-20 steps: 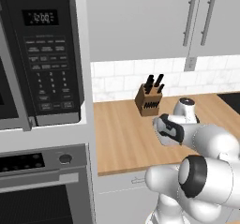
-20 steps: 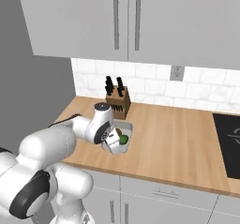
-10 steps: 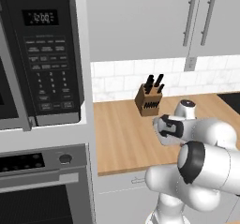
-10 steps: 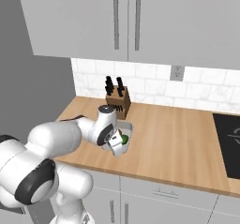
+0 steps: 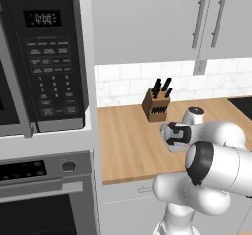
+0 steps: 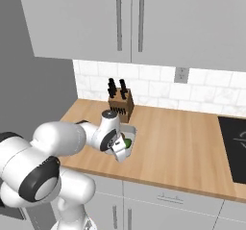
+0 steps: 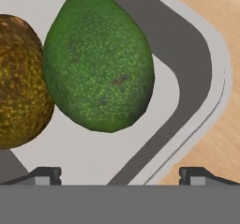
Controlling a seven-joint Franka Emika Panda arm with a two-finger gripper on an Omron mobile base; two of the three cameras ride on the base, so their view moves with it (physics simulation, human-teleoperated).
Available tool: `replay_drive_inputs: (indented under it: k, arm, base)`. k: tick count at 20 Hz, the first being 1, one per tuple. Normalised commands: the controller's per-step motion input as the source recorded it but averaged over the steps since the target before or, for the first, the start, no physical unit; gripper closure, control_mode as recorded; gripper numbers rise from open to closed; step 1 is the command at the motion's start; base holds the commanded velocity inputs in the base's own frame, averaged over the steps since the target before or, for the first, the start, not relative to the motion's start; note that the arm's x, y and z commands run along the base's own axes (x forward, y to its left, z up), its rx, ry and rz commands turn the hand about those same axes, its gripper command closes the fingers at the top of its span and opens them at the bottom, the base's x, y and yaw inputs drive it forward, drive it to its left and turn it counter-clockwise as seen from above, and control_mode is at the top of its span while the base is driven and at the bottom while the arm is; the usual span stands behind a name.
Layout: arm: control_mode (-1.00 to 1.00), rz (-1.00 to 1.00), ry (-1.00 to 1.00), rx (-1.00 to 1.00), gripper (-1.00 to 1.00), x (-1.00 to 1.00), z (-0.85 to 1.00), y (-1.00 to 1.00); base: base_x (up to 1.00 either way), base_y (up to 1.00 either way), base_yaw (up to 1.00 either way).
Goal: Take the meat container that has the shrimp and place it on the second highest rack of the freezer. Then take the vegetable container that has the avocados and place it on the highest rack of the freezer.
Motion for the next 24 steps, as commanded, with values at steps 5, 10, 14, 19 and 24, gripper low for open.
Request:
replay_drive_inputs:
  k: [5, 10, 14, 19, 24]
  arm:
    - [-1.00, 0.00, 0.00, 0.00, -1.00, 0.00, -0.14, 0.00]
    - [-1.00, 0.00, 0.00, 0.00, -1.00, 0.04, -0.15, 0.00]
    - [-1.00, 0.00, 0.00, 0.01, -1.00, 0.08, -0.01, 0.00]
    - [-1.00, -0.05, 0.02, 0.05, -1.00, 0.14, 0.01, 0.00]
    - [-1.00, -0.04, 0.05, 0.01, -1.00, 0.13, 0.00, 0.00]
  base:
    - [0.00, 0.00, 0.00]
    - [0.00, 0.00, 0.00]
    - [0.00, 0.00, 0.00]
    - [0.00, 0.00, 0.00]
    - [0.00, 0.00, 0.00]
